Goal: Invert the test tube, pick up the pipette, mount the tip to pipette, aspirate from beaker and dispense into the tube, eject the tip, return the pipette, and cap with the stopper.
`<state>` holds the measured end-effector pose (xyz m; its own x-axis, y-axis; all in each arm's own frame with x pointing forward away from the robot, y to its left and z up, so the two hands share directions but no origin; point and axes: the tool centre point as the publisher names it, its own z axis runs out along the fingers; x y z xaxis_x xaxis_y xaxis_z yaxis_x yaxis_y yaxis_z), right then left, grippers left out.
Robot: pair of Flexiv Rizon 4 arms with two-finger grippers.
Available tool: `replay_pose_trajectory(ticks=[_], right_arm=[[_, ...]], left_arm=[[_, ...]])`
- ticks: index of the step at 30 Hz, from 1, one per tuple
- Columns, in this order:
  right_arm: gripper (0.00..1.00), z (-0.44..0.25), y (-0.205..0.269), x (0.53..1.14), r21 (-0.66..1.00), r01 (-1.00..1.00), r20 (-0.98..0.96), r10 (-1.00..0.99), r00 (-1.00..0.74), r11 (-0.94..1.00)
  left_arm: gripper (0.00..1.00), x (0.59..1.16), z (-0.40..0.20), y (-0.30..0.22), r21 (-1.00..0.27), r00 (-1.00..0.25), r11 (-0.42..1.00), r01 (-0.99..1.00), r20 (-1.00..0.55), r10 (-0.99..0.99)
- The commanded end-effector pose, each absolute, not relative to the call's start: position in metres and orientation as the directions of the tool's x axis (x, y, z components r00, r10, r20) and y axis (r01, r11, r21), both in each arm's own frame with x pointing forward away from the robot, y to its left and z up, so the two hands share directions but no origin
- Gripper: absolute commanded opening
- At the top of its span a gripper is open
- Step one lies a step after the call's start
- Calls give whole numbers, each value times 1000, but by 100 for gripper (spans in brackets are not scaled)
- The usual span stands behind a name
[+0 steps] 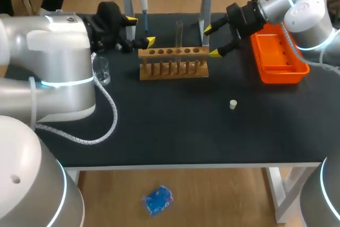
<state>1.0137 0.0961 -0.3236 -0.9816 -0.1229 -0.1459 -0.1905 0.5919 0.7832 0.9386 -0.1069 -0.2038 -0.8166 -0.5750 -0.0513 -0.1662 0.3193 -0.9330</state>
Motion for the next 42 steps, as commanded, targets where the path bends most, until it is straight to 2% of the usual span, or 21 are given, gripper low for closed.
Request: replay_pose_trajectory(ticks=[1, 12, 21, 30, 42], right_arm=[[100, -324, 96, 1014, 783, -191, -145, -125, -981, 592], [100, -324, 96, 1014, 783, -191, -145, -125, -981, 592], [100, -324, 96, 1014, 783, -191, -145, -125, -981, 592], [100, -314, 95, 1004, 818, -180, -143, -109, -984, 546], [100, -293, 107, 928, 899, -85, -97, 7, -995, 430]], left_arm=[[100, 937, -207, -109, -937, -796, 310, -160, -63, -602], [100, 937, -207, -109, -937, -796, 310, -160, -63, -602], [100, 935, -203, -87, -938, -772, 295, -183, -49, -634], [100, 933, -208, -42, -934, -712, 273, -231, -29, -702], [100, 947, -217, 44, -940, -548, 225, -256, -51, -835]])
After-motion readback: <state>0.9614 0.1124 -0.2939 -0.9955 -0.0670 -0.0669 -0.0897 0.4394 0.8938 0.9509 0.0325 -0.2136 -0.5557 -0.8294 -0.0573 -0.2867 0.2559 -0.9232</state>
